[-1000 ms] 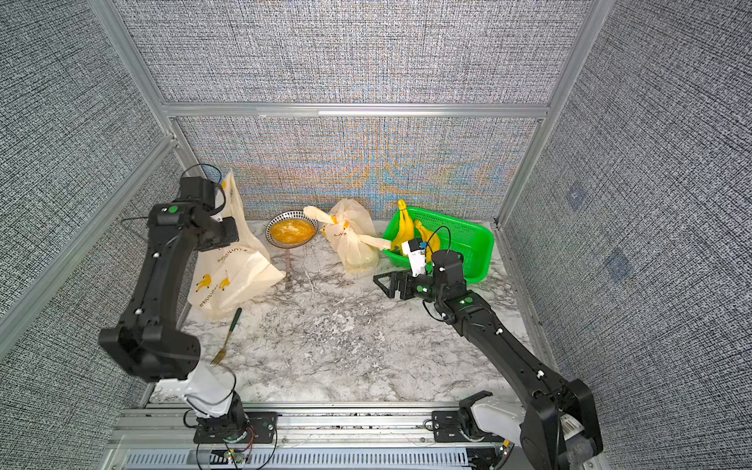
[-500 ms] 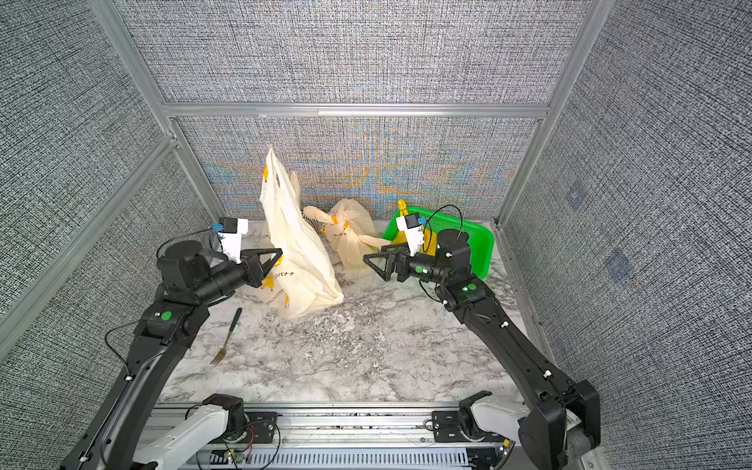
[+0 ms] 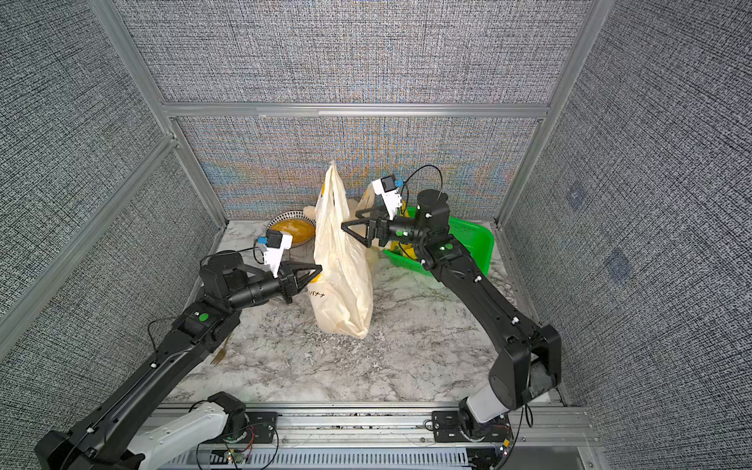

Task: Place the banana into a plastic bag & tie a knot
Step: Open the plastic bag at the center of the board.

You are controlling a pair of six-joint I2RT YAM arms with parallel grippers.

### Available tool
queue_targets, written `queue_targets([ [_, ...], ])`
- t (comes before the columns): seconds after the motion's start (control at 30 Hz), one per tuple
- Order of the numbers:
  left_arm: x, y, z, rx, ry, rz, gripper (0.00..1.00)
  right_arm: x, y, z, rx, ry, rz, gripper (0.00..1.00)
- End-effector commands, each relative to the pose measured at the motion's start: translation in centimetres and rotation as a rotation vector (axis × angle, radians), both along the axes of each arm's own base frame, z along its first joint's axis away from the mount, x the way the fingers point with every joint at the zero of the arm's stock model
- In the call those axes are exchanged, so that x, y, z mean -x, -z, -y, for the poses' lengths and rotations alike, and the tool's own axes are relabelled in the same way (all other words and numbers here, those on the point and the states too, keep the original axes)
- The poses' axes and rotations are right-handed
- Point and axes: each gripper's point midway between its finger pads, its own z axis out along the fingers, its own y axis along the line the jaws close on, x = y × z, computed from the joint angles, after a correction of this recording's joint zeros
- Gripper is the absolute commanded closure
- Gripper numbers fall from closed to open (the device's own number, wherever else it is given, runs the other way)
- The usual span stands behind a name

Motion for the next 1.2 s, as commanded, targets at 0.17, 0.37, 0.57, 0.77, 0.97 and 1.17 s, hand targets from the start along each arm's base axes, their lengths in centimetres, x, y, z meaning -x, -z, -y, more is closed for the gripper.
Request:
queue_targets([
  [0.17,0.3,0.4,0.6,-0.024,0.033,0.035,1.0,1.4,-0.9,-1.8,-0.065,-0.162,0.025,0.32],
  [0.37,-2.7,2.6,-2.3,-0.122,-0.231,-0.051,0.92,-0.1,-1.9,-0.5,-0.027,0.024,0.072,1.0],
  [0.57,-3.6,1.1,-5.5,-0.182,-0.427,-0.138,0.16,0.5,-5.9,1.7,0.092,0.379,0.324,1.0],
  [0.77,-1.4,-5.4,-5.2,-0.051,-0.371,-0.111,0.01,3.2,-3.8,-1.6,0.32,0.576,0.442,1.0],
  [0.97,0.6,-8.8,-4.7,0.071,-0.298,-0.128,0.01,4.2,5.0,-5.9,0.482,0.596,0.361,1.0],
  [1.17,-1.7,-2.4,-6.6,-0.038,-0.492,-0.307,0.01,6.0,9.9,-9.1,0.511,0.599,0.319,1.0],
])
